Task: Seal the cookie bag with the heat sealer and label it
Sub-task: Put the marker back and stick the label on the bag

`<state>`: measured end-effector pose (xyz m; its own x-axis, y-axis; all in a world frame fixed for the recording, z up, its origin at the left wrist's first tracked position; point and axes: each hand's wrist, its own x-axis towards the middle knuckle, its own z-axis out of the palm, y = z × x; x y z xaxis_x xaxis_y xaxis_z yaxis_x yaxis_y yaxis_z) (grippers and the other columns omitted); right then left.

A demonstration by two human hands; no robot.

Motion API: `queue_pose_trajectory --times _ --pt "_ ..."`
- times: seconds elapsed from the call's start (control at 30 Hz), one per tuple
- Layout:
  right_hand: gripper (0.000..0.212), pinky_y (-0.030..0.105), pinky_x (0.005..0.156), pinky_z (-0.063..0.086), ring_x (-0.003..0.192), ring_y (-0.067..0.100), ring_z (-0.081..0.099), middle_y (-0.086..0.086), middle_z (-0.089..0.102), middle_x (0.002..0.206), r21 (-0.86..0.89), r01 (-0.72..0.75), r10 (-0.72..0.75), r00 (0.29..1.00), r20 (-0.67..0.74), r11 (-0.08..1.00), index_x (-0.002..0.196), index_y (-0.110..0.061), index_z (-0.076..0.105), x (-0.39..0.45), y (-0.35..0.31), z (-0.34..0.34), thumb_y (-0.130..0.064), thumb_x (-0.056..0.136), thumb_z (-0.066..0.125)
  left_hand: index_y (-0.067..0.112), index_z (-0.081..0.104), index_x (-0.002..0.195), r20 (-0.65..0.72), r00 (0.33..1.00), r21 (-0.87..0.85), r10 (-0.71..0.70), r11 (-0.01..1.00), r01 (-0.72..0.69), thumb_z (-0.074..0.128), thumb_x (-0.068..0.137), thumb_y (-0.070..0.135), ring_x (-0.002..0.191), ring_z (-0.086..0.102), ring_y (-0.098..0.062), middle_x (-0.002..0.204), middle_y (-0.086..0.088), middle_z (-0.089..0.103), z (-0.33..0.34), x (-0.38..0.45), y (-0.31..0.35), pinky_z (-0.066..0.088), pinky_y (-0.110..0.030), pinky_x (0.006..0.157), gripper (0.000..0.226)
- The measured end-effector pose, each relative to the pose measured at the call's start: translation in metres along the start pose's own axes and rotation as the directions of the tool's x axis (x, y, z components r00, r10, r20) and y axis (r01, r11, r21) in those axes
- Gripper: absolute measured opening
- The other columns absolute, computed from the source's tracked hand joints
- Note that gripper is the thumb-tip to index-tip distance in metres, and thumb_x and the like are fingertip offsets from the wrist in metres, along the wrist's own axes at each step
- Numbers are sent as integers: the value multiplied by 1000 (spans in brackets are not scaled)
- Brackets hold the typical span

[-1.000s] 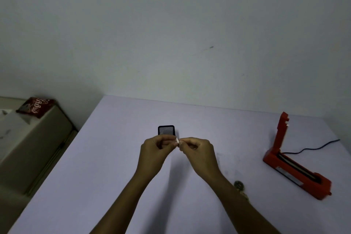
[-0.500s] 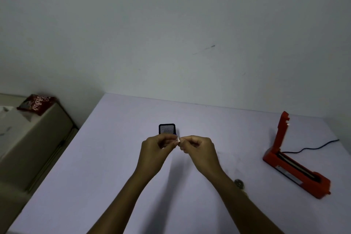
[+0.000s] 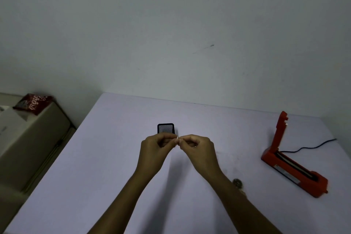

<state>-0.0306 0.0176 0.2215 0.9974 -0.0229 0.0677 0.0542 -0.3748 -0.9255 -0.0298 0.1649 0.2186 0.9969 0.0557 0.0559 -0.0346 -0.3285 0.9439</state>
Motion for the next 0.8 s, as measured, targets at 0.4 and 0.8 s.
queue_pose_trajectory --times 0.4,0.8 --pt "7 4 65 47 73 -9 66 -19 69 72 -44 8 -12 997 -82 999 89 -17 76 3 -3 6 -20 85 71 18 75 97 -14 1000 -61 -10 998 9 71 84 20 79 71 -2 84 5 76 1 9 -5 50 -6 70 13" --pt "5 9 59 48 68 -2 66 -13 71 69 -66 -171 157 971 -181 983 80 -24 75 -2 9 2 -23 83 71 6 72 91 31 857 -213 -515 834 509 63 87 5 73 69 -21 86 -14 73 2 24 -115 53 -30 74 9"
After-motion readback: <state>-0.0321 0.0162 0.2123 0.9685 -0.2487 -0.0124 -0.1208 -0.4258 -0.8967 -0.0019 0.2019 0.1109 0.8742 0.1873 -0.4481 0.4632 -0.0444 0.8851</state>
